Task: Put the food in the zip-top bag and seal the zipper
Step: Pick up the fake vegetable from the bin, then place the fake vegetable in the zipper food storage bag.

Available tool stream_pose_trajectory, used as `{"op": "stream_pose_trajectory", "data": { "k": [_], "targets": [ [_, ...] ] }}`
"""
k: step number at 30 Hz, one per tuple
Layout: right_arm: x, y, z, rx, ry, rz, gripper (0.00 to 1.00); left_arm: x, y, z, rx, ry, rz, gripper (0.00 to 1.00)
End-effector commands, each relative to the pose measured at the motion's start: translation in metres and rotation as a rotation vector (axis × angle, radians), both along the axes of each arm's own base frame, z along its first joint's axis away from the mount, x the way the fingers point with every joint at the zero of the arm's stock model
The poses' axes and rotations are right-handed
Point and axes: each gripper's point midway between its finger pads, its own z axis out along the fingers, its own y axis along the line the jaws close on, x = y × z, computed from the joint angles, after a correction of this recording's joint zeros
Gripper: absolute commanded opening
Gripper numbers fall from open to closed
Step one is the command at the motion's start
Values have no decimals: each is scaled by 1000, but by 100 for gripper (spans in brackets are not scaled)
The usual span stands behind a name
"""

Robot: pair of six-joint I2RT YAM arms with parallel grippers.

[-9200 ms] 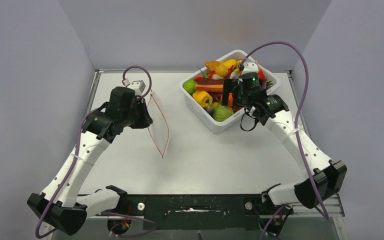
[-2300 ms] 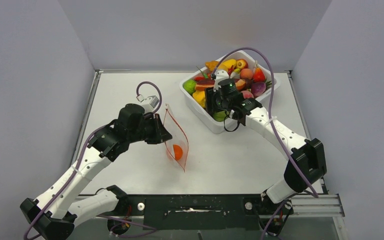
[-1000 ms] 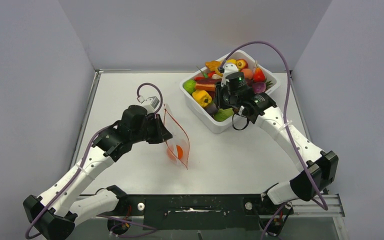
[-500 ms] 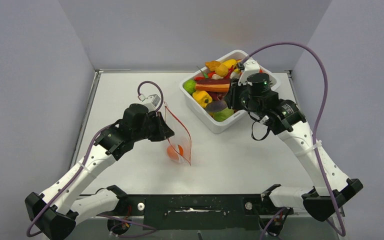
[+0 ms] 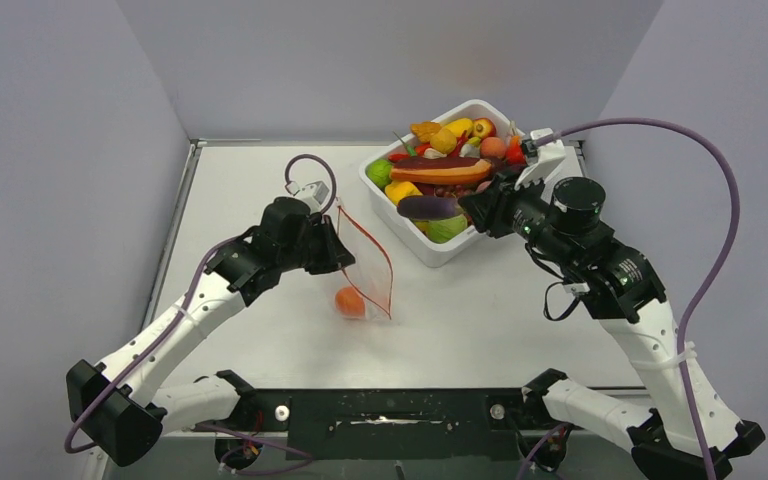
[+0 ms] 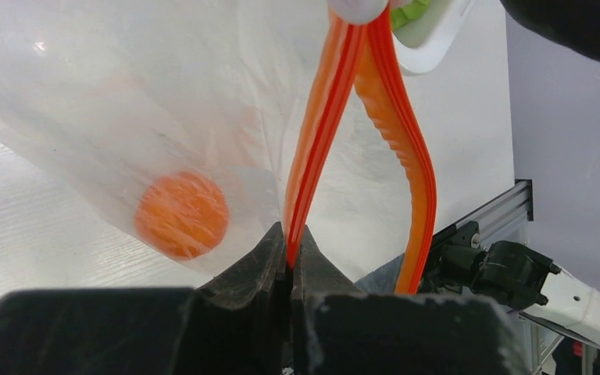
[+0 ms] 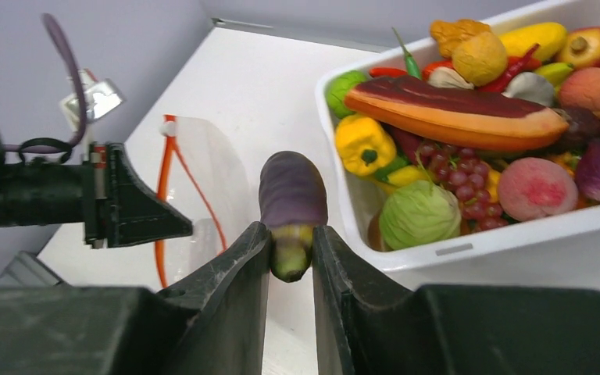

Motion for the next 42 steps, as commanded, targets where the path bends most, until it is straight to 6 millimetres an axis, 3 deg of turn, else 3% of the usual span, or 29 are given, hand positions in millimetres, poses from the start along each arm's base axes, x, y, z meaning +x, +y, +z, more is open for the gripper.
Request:
{"op": "stream_pose_trajectory", "data": {
  "k": [1,6,9,13,18,23,26,30,36,42],
  "targets": [
    [-15,34,22,116,-47,182,0,12,-14,51,-129,-108,5,0],
    [-27,48,18,164,-31,266,0,19,-14,64,-110,-132,11,0],
    [-40,58,25,207,-46,312,0,21,-15,59,-86,-114,7,0],
    [-52,65,17,189,-32,316,0,20,-16,50,-79,-92,0,0],
    [-63,64,13,182,-20,308,0,18,-13,45,-59,-80,4,0],
    [-74,58,31,216,-49,324,0,19,-12,47,-46,-76,3,0],
    [-77,60,31,219,-43,343,0,21,-11,51,-29,-71,12,0],
    [-70,66,15,187,-6,336,0,19,-7,58,-33,-74,26,0],
    [-67,69,7,176,22,332,0,13,-1,55,-39,-64,49,0],
    [-86,80,19,223,-7,458,0,19,14,49,49,-64,104,0]
  ]
}}
